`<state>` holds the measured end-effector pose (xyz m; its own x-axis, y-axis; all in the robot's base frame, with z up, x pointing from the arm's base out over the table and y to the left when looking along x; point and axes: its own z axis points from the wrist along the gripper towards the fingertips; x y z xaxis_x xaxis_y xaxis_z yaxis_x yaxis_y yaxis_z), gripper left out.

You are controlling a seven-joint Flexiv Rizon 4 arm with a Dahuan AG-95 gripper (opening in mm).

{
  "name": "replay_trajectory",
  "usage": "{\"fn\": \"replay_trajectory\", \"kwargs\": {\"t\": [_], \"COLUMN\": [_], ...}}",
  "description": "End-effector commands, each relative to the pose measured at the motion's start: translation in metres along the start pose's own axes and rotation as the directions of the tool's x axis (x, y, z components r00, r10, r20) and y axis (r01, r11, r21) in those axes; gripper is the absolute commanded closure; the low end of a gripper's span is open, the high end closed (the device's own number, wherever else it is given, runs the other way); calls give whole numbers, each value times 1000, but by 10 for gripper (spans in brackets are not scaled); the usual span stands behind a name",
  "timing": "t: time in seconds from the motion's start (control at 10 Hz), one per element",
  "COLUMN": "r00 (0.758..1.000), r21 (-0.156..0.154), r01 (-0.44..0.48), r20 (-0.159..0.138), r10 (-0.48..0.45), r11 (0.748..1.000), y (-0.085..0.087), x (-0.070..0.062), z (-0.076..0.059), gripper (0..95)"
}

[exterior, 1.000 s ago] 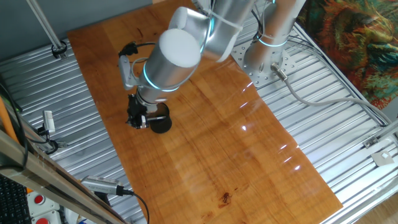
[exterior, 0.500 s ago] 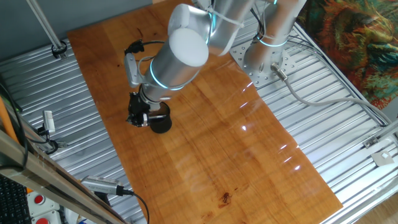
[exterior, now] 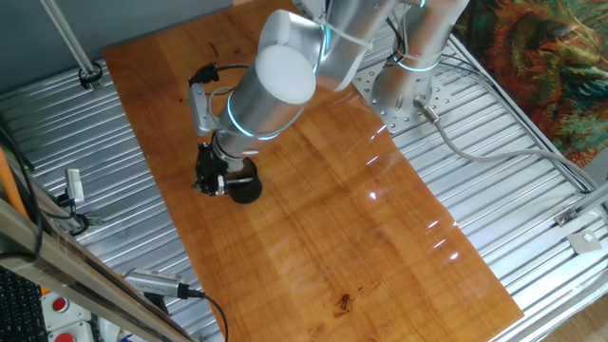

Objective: Put the pen into the pen holder

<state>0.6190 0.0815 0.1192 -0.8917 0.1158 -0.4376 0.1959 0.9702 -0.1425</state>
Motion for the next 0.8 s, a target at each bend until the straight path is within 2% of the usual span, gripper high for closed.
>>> {"fn": "replay_trajectory", "kwargs": {"t": [0.1,0.3,0.6,0.8], "r00": [1000,1000,1000,999], "r21": [-1,-9,-48,-54], "r01": [-3,9,16,12], "r20": [15,16,2,-31], "r10": [3,-9,-16,-13], "r11": [1000,1000,999,998], "y": [-2,-2,-2,-2], "x": [-1,-2,-2,-2], "z": [-6,-8,-9,-10], "gripper": [950,570,0,0]}}
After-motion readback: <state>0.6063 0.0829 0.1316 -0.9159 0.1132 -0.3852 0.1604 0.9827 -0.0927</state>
